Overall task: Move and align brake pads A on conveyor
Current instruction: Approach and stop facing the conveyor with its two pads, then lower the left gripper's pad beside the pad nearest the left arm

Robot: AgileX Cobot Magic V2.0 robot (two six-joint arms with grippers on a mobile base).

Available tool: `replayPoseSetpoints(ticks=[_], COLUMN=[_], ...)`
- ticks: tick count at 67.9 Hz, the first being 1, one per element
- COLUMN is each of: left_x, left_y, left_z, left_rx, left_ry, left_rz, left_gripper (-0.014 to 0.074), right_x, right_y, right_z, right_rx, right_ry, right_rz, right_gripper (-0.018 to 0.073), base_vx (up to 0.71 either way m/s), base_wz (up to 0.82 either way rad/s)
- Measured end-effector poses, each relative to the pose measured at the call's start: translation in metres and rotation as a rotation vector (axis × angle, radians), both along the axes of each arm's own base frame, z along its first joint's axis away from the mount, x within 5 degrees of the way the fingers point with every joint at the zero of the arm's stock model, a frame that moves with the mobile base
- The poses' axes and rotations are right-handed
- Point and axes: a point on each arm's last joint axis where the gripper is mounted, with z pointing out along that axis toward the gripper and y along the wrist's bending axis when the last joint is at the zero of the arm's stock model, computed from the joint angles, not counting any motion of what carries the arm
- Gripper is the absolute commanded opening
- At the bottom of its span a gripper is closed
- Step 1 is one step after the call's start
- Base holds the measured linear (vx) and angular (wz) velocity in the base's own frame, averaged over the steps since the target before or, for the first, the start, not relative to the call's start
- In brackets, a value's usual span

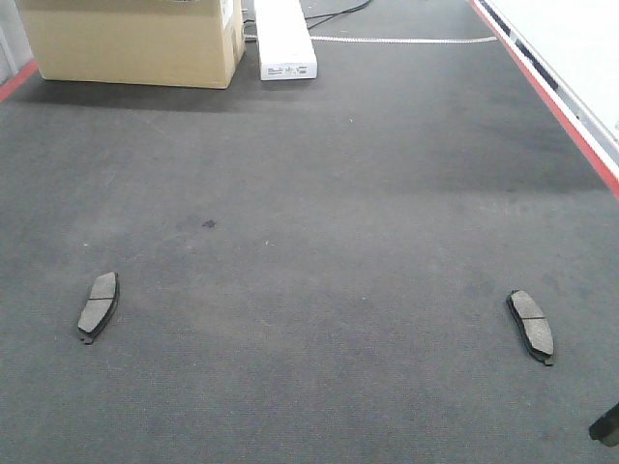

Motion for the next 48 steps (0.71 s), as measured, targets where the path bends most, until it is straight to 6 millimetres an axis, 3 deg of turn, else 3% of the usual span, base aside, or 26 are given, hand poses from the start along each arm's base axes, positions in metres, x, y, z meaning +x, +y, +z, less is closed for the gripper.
replayPoseSetpoints(ticks=[6, 17, 35, 48], left_x=[0.008, 0.041, 0.134, 0.212], left_y=[-0.003, -0.01, -0.031, -0.051], left_z=[0.005, 0.021, 0.03, 0.01], left_rx=[-0.013, -0.025, -0.005, -0.032], left_ry=[0.021, 0.125, 0.364, 0.55], left_rz=[-0.01, -0.023, -0.083, -0.151], left_gripper=[-0.0006, -0.0006, -0.0006, -0.0006], right_x=[0.0, 0.0, 0.0, 0.0], right_y=[0.0, 0.0, 0.0, 0.0], right_z=[0.0, 0.0, 0.0, 0.0], right_rx=[0.0, 0.0, 0.0, 0.0], right_ry=[0.0, 0.0, 0.001, 0.001], right_rz=[0.0, 0.0, 0.0, 0.0], right_gripper=[-0.0004, -0.0004, -0.0004, -0.0004], base_vx=[0.0, 0.0, 0.0, 0.0], base_wz=[0.0, 0.0, 0.0, 0.0])
